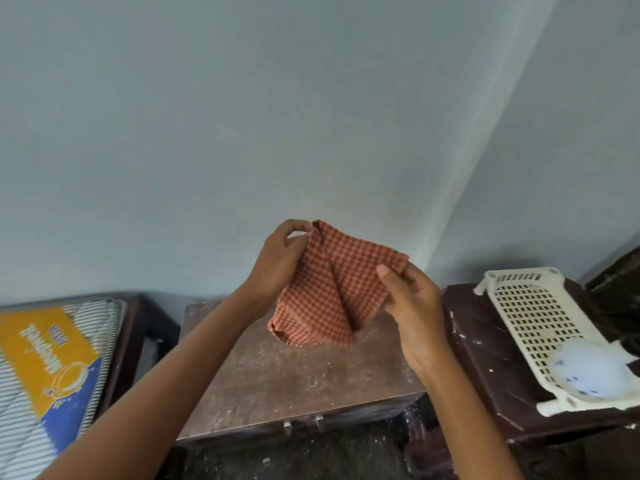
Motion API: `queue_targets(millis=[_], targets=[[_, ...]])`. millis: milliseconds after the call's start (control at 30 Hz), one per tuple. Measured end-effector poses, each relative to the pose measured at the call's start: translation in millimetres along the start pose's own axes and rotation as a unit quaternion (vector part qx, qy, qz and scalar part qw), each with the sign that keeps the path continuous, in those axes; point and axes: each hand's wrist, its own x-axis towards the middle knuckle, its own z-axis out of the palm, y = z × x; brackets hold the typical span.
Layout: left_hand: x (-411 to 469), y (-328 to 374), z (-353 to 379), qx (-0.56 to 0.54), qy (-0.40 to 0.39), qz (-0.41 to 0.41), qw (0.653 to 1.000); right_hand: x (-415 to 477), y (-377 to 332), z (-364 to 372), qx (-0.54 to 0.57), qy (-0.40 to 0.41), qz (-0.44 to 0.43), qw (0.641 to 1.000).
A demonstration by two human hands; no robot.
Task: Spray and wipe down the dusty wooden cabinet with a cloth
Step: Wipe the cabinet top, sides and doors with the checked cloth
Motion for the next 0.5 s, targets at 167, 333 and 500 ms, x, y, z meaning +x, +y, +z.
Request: queue_targets(millis=[167,333,500], targets=[[-19,-74,-42,-0.162,-0.035,-0.141,0.976,-1,21,56,-0.055,-0.031,0.026,0.998],[-53,-129,-60,-0.225,-0.176,-0.182,0.941,-1,30,81,-0.019,-0.036,0.058,0.998],[-70,-158,-75,0.007,-0.239,-0.137,0.961,-4,38,71,-0.004,-0.026,0.092,0.995]])
